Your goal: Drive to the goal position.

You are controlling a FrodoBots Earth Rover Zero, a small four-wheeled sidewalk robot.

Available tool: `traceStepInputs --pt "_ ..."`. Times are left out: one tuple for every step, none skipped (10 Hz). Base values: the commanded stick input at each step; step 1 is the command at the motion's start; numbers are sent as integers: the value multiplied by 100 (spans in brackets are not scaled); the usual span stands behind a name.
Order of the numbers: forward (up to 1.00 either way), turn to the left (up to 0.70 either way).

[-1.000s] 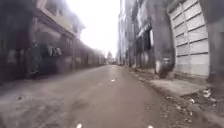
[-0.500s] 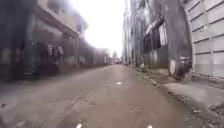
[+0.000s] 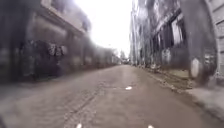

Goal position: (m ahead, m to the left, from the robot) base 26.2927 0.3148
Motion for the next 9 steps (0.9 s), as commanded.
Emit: traceStepInputs --pt "100 7" --pt "100 3" --pt "100 -22" --pt "100 -33" --pt "100 -33" --pt "100 -33" --pt "100 -33" --pt "100 -33" --pt "100 -33"
